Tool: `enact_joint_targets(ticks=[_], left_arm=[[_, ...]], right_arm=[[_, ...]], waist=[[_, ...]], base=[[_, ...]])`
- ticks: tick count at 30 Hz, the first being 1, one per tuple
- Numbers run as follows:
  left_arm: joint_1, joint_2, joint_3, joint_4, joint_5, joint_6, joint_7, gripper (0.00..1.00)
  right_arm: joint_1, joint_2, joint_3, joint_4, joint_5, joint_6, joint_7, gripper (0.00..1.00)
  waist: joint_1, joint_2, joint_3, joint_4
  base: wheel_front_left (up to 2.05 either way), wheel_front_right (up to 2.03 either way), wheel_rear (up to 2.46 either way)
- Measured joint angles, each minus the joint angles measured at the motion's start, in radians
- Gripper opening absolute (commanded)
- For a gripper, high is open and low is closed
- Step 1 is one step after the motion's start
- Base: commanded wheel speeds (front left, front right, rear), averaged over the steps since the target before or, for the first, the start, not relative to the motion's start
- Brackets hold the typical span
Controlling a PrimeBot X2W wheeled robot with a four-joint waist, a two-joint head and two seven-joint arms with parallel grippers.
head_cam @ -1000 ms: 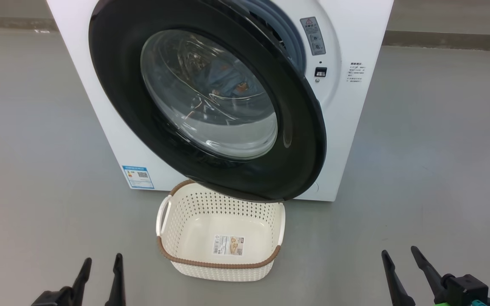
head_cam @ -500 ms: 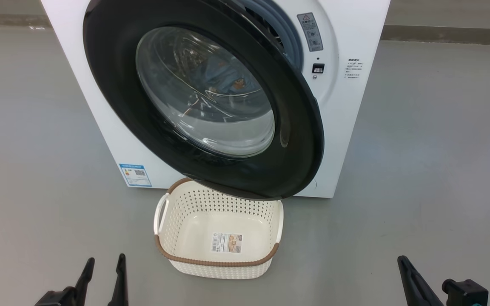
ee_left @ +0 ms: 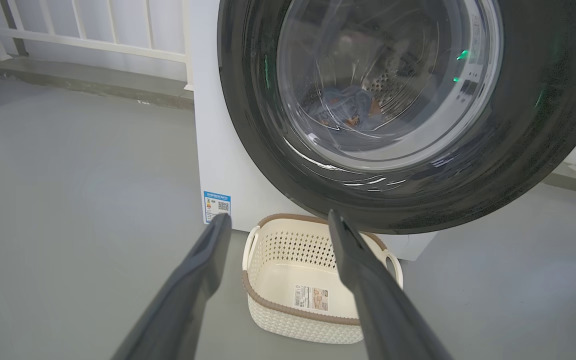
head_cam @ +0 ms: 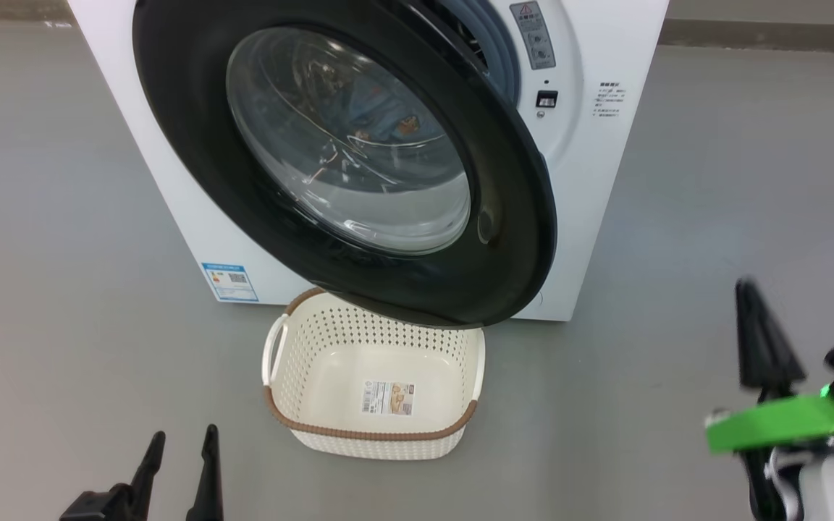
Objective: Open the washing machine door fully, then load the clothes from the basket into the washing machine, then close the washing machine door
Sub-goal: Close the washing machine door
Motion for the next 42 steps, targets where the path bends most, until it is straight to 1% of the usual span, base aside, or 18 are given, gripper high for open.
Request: enact_joint_targets(ticks=[2, 6, 8, 10, 12, 15, 18, 20, 23, 27, 34, 42], left_arm=[[0.0, -0.003, 0.003, 0.0, 0.0, 0.0, 0.0, 1.0], [0.0, -0.007, 0.008, -0.005, 0.0, 0.0, 0.0, 1.0], [-0.001, -0.007, 0.006, -0.007, 0.0, 0.0, 0.0, 1.0], [-0.001, -0.007, 0.002, -0.009, -0.004, 0.0, 0.0, 1.0], [-0.002, -0.007, -0.007, -0.009, -0.012, 0.0, 0.0, 1.0], [-0.01, -0.007, -0.026, -0.01, -0.02, 0.0, 0.0, 1.0], [-0.028, -0.008, -0.049, -0.015, -0.033, 0.0, 0.0, 1.0], [-0.037, -0.009, -0.058, -0.018, -0.049, 0.002, 0.0, 1.0], [-0.049, -0.009, -0.071, -0.022, -0.067, 0.011, 0.0, 1.0], [-0.05, -0.009, -0.084, -0.026, -0.075, 0.019, 0.0, 1.0], [-0.073, -0.009, -0.1, -0.026, -0.085, 0.03, 0.0, 1.0], [-0.077, -0.01, -0.125, -0.044, -0.122, 0.041, 0.0, 1.0]], right_arm=[[-0.049, 0.001, 0.0, -0.061, 0.025, 0.0, 0.0, 0.0], [-0.139, 0.003, 0.036, -0.17, 0.045, 0.0, 0.0, 0.0], [-0.179, 0.002, 0.089, -0.211, 0.052, 0.0, 0.0, 0.0], [-0.212, 0.002, 0.165, -0.233, 0.055, 0.0, 0.0, 0.0], [-0.235, 0.003, 0.246, -0.235, 0.056, 0.0, 0.0, 0.0], [-0.248, 0.003, 0.365, -0.2, 0.056, 0.0, 0.0, 0.0], [-0.25, -0.002, 0.442, -0.14, 0.056, 0.0, 0.0, 0.0], [-0.254, -0.005, 0.467, -0.097, 0.056, 0.0, 0.0, 0.0], [-0.264, -0.009, 0.466, -0.034, 0.056, 0.0, 0.0, 0.0], [-0.266, -0.022, 0.441, 0.004, 0.056, 0.0, 0.0, 0.0], [-0.292, -0.028, 0.4, 0.03, 0.056, 0.0, 0.0, 0.0], [-0.311, -0.038, 0.396, 0.047, 0.051, 0.0, 0.0, 0.0]], waist=[[0.0, 0.0, 0.007, 0.002], [0.0, 0.0, 0.023, 0.006], [0.0, 0.0001, 0.034, 0.01], [0.0, 0.0, 0.045, 0.014], [0.0, 0.0, 0.056, 0.019], [0.0, 0.0, 0.072, 0.031], [0.0, 0.0, 0.087, 0.049], [0.0, 0.0, 0.098, 0.06], [0.0, 0.0, 0.123, 0.081], [0.0, 0.0001, 0.148, 0.1], [0.0, 0.0, 0.176, 0.128], [0.0, 0.0, 0.208, 0.146]], base=[[0.0, 0.0, 0.0], [0.0, 0.0, 0.0], [0.0, 0.0, 0.0], [0.0, 0.0, 0.0], [0.0, 0.0, 0.0], [0.0, 0.0, 0.0], [0.0, 0.0, 0.0], [0.0, 0.0, 0.0], [0.0, 0.0, 0.0], [0.0, 0.0, 0.0], [0.0, 0.0, 0.0], [0.0, 0.0, 0.0]])
